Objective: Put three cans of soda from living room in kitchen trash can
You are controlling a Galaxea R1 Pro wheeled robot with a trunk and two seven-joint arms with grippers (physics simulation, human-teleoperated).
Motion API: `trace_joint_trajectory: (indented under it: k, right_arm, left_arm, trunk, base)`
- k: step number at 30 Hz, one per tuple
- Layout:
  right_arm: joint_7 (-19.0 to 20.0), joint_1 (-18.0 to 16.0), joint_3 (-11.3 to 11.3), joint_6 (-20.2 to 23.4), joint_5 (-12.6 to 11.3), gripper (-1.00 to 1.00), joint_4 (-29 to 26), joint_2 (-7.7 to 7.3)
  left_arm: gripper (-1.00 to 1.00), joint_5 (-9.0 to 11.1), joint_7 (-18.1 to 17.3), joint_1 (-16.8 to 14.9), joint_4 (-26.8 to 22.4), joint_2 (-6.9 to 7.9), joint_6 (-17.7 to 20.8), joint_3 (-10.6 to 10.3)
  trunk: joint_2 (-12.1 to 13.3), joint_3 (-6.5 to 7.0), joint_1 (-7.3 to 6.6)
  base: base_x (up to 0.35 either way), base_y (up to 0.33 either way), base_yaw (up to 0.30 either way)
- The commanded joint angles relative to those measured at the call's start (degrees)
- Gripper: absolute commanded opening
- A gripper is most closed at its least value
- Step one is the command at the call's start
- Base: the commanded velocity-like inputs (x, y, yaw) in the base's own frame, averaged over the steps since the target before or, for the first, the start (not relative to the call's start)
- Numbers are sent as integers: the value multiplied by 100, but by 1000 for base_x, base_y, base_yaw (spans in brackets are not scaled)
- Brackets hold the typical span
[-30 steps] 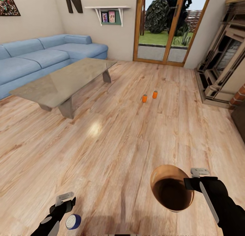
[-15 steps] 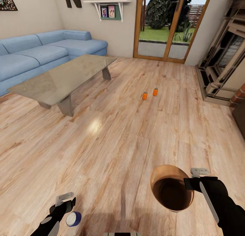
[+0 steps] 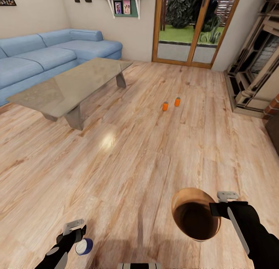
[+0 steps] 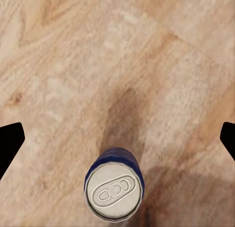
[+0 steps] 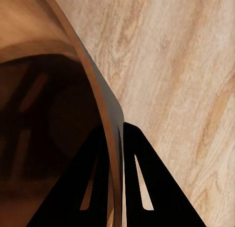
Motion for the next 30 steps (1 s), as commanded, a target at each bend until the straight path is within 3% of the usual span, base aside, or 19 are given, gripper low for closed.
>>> trace_joint_trajectory:
  k: [1,9,16,18,22,30]
  right_arm:
    - [29,-2,0,1,-64,-100,-2,-1]
    - [33,-51,-29,9,-65,-100,-144,-31]
    - [45,-389,-61,10,-124,-100,-226,-44]
    - [46,-477,-69,10,-208,-100,-229,-45]
    - [40,-586,-76,10,-739,-100,-232,-56]
    - [39,-606,-77,12,-968,-100,-232,-70]
  left_arm:
    - [100,0,0,0,0,0,0,0]
    - [100,0,0,0,0,0,0,0]
    - [100,0,0,0,1,0,0,0]
    - [100,0,0,0,2,0,0,0]
    - [100,0,0,0,7,0,0,-1]
    - [100,0,0,0,3,0,0,-7]
  trunk:
    - [0,-9,0]
    - [0,-84,0]
    - [0,-149,0]
    - [0,-167,0]
    - [0,-204,0]
    - [0,-279,0]
  base:
    - [0,0,0]
    - [0,0,0]
    - [0,0,0]
    - [0,0,0]
    - [0,0,0]
    - [0,0,0]
